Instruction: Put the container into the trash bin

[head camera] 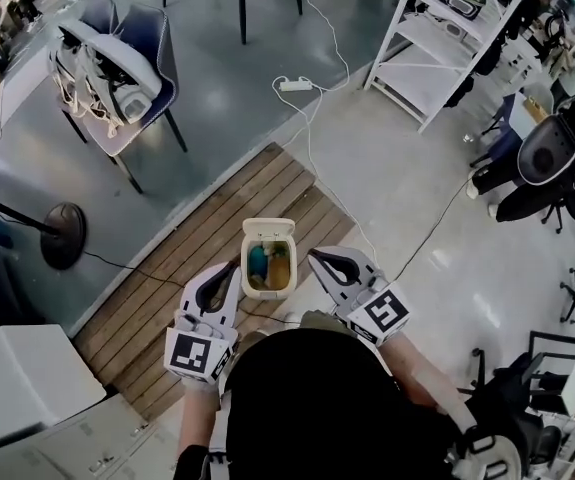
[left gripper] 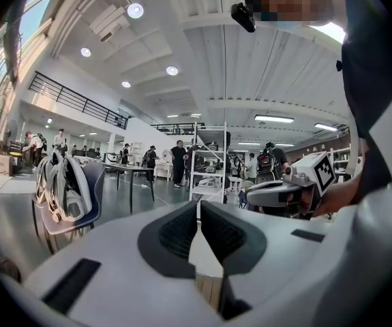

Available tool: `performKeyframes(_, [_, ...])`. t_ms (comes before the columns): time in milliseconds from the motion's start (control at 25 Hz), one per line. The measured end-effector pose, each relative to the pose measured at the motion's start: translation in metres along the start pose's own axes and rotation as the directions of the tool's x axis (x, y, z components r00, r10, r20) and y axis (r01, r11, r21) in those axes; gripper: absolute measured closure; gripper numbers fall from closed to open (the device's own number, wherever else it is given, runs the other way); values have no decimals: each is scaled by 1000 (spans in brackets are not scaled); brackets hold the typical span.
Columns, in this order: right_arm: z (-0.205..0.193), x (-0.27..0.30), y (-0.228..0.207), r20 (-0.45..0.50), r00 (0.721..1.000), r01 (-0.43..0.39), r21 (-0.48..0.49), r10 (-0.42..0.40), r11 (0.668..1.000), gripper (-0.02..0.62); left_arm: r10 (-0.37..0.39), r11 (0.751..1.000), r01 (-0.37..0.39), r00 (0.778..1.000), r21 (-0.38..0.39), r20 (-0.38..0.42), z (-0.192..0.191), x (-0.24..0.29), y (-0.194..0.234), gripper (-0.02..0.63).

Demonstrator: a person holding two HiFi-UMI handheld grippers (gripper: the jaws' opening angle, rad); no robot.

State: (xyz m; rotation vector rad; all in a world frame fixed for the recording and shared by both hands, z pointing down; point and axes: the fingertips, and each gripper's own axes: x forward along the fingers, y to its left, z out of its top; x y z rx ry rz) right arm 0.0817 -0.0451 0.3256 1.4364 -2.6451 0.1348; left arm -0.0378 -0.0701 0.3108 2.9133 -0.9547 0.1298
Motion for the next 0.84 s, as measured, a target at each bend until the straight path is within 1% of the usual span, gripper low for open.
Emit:
performKeyframes(160, [-2, 4, 3, 2, 1000, -21, 23, 21, 1000, 580, 23, 1000, -23, 1000, -5, -4, -2, -7, 2, 597])
performKeyframes(640, [-6, 14, 19, -8, 997, -73, 29, 73, 997, 580, 72, 997, -72, 997, -25, -9, -9, -27, 9, 597])
performKeyframes(840, [-4, 9, 21, -17, 997, -76, 27, 76, 997, 580, 66, 997, -66, 998, -32, -1, -11, -31, 3, 597])
